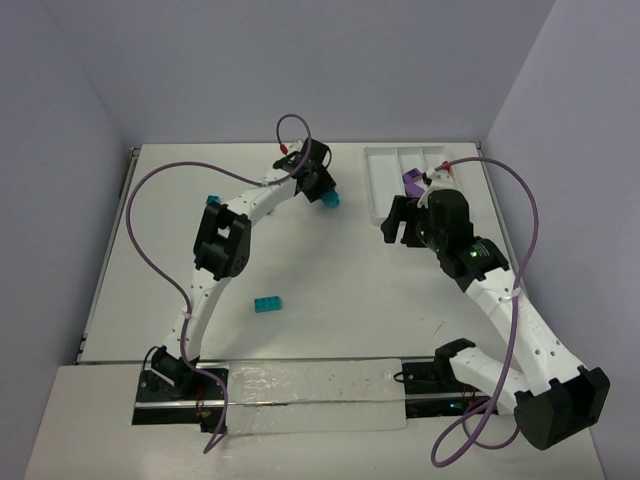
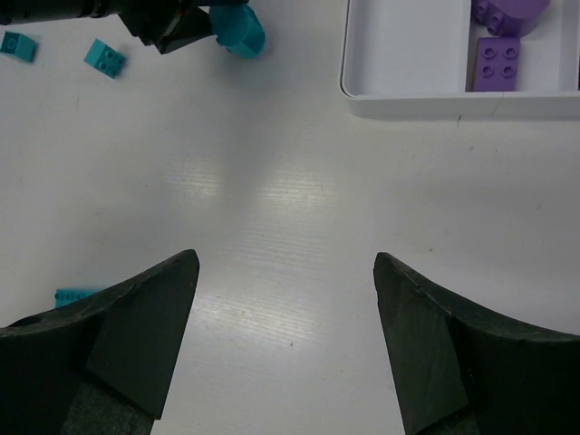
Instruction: Sort the legos into containers by color
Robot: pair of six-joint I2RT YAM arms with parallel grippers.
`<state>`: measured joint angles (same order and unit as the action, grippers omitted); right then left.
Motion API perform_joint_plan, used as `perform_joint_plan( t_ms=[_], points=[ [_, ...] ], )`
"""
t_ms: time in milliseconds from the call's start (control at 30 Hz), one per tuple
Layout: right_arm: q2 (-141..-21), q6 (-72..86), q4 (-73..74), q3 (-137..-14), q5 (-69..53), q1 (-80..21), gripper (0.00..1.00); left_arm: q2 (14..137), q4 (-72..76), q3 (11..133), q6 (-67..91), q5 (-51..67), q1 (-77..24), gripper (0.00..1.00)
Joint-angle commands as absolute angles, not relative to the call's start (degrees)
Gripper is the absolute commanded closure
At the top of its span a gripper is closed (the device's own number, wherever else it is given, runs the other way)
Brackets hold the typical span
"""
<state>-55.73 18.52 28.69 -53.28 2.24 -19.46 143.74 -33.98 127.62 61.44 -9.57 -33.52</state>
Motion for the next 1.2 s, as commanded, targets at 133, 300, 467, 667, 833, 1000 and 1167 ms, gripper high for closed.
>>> perform_joint_plan(
  t_ms=[133, 300, 467, 667, 833, 1000, 1167],
  points=[
    [-48.70, 21.56, 25.85, -51.13, 8.69, -19.34, 0.15, 136.85, -17.99, 127.61, 58.54, 2.49, -36.94, 0.90],
    [-45.58, 23.11, 25.14, -49.66, 9.81, -19.34, 0.15, 138.73, -14.33, 130.82, 58.80, 4.13, -38.06, 0.89],
    [-44.00, 24.12, 24.69, -48.58, 9.19, -19.36, 0.15, 144.14, -8.75, 134.91, 62.18, 7.76, -38.78, 0.89],
    [-42.36, 25.93, 22.78, -46.14, 8.27, -19.34, 0.15, 149.56, -4.35, 139.50, 65.53, 7.57, -40.84, 0.87],
    [-41.72, 25.66, 23.54, -46.01, 8.09, -19.34, 0.15, 152.32, -3.26, 141.06, 67.27, 6.34, -41.31, 0.81],
    [-40.53, 25.41, 24.43, -45.71, 8.42, -19.34, 0.15, 153.97, -2.90, 142.37, 67.68, 6.41, -41.40, 0.34],
    [-40.98, 25.41, 24.43, -45.80, 8.19, -19.39, 0.15, 151.05, -4.11, 141.42, 65.34, 5.76, -41.21, 0.20]
  ],
)
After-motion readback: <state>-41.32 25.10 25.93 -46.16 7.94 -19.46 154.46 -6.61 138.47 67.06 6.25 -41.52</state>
